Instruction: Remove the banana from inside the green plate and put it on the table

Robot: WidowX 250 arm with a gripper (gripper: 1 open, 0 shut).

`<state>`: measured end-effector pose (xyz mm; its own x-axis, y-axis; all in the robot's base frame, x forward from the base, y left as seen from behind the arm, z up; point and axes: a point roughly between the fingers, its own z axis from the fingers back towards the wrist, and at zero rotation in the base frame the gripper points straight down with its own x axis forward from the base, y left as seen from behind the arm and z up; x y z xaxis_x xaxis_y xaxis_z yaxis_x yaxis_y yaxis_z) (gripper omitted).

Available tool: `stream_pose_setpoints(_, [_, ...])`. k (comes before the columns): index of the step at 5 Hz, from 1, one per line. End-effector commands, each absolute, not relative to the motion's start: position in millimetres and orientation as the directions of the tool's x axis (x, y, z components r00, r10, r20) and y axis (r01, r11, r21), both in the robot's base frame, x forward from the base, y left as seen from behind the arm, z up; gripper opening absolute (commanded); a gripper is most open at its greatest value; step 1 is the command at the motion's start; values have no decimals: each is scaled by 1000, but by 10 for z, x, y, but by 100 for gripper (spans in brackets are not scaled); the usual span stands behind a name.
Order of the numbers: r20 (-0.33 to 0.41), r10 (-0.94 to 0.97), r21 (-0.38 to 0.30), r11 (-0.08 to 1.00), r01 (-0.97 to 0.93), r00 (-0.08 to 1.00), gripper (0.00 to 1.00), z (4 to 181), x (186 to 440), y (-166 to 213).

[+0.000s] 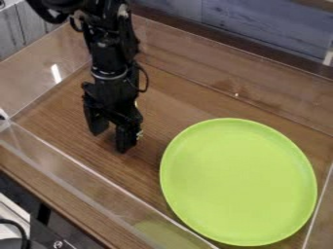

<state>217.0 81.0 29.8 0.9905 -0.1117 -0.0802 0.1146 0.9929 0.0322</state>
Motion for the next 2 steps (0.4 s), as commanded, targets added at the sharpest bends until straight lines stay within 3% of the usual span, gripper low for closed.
stream_pose_setpoints(1, [-33, -151, 42, 987, 152, 988, 100, 300, 2217, 715])
stream_pose_setpoints(2, [-15, -182, 39, 983, 182, 983, 100, 255, 2252, 674])
